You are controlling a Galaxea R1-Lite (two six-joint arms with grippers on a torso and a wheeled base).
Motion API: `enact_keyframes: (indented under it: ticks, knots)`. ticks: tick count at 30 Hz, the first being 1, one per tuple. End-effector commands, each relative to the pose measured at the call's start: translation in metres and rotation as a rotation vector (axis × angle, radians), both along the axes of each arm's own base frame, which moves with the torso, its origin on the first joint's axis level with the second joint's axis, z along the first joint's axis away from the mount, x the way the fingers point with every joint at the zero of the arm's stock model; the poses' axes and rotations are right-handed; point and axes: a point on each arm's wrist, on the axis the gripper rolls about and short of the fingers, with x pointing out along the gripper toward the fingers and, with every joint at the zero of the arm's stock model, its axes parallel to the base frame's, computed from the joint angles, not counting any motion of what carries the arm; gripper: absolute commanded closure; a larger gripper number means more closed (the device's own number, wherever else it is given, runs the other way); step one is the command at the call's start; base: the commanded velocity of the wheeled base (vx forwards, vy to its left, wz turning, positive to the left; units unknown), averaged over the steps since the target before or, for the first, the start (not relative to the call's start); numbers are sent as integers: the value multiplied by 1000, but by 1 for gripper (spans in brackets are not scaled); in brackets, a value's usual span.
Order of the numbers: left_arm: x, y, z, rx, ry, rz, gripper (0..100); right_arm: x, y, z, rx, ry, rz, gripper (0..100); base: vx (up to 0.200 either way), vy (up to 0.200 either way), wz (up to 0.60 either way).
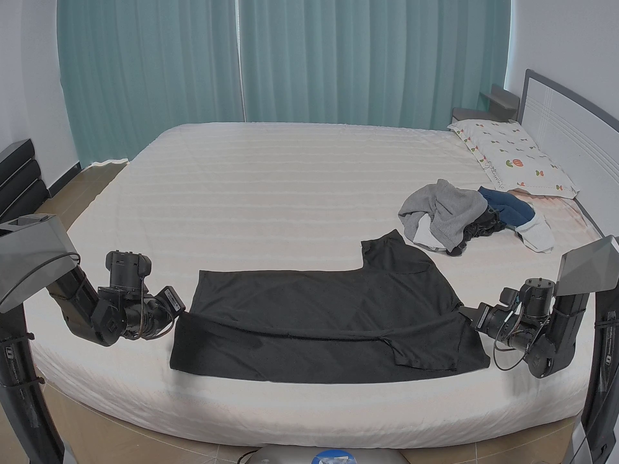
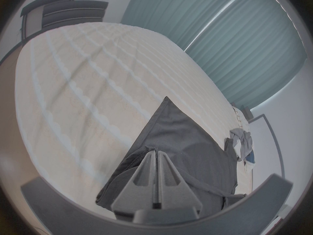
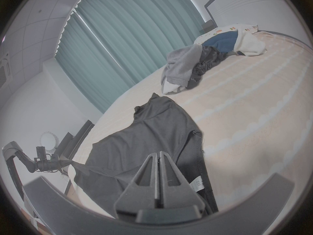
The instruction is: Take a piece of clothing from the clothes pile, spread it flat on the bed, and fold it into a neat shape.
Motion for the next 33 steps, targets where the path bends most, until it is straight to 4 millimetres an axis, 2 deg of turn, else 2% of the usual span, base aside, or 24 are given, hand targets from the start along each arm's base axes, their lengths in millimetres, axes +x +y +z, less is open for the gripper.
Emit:
enact_keyframes:
  ticks: [1,6,10,16,21,26,33]
  knots:
    - [-17,2,21,56,-29,-47,100,-15,-3,35,24,-70,22,100,0,0,0]
    - [-36,2,36,113,12,-105,100,-32,0,54,43,-86,79,100,0,0,0]
    - [-47,2,42,157,55,-152,100,-32,7,60,38,-111,104,100,0,0,0]
    - [-50,2,42,161,68,-159,100,-37,4,72,37,-102,97,100,0,0,0]
    - [-55,2,45,174,89,-171,100,-54,-5,83,37,-113,66,100,0,0,0]
    - [-64,5,48,213,111,-212,100,-74,-9,82,47,-70,66,100,0,0,0]
    - [-79,5,55,256,140,-261,100,-92,-13,74,53,-19,68,100,0,0,0]
